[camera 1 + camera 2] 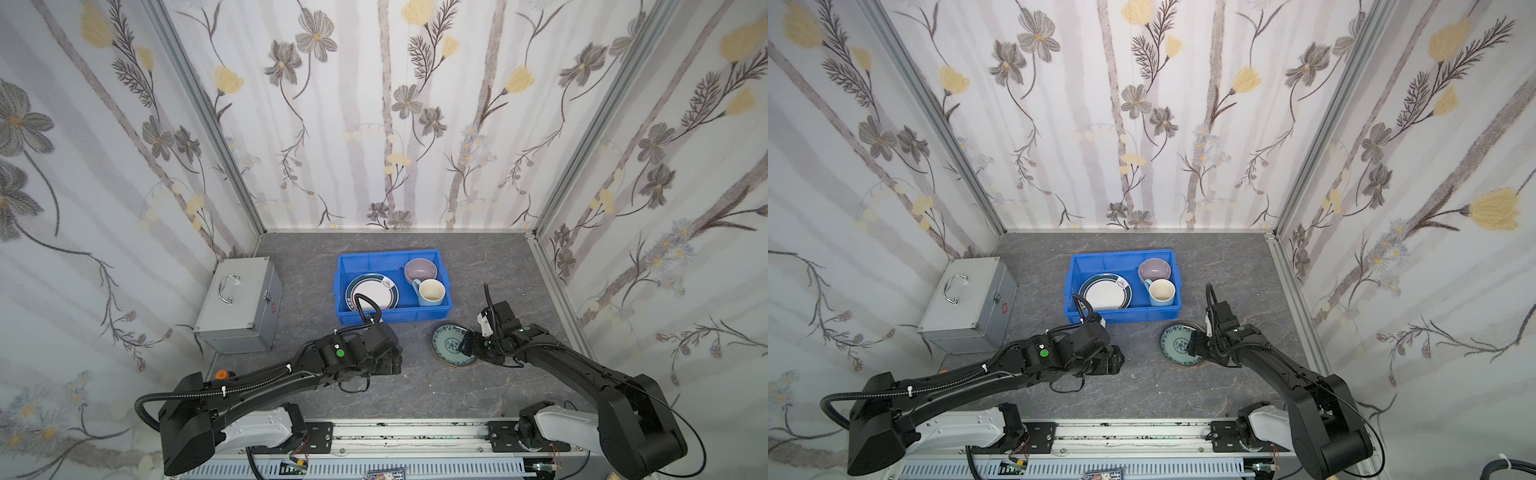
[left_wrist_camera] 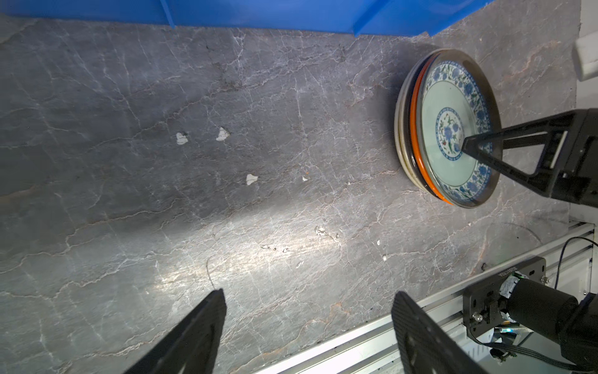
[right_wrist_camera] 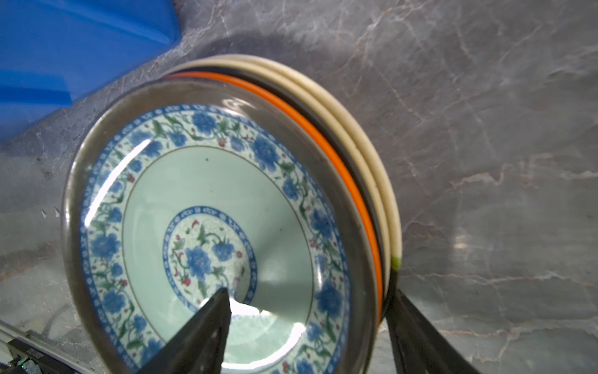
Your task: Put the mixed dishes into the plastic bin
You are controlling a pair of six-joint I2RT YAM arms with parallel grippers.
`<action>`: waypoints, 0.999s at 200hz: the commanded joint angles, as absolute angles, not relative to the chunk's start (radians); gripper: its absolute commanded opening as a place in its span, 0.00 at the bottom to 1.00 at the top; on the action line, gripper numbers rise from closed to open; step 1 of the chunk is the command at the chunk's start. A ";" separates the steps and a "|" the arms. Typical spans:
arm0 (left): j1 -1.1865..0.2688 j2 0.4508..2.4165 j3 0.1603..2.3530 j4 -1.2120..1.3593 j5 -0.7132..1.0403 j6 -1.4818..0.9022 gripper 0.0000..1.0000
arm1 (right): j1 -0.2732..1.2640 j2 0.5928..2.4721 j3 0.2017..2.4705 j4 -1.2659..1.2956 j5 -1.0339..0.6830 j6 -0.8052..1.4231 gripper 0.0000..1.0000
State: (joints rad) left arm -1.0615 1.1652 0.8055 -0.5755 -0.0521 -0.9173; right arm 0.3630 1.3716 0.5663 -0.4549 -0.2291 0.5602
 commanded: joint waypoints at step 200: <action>-1.032 1.265 0.842 -0.521 -0.040 -0.892 0.79 | 0.437 1.508 0.665 -0.382 -0.253 0.513 0.73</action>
State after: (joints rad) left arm -1.0344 1.2739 0.8589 -0.5285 -0.0319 -0.8677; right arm 0.4004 1.5265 0.6704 -0.4015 -0.2226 0.4889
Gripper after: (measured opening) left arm 0.796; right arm 0.738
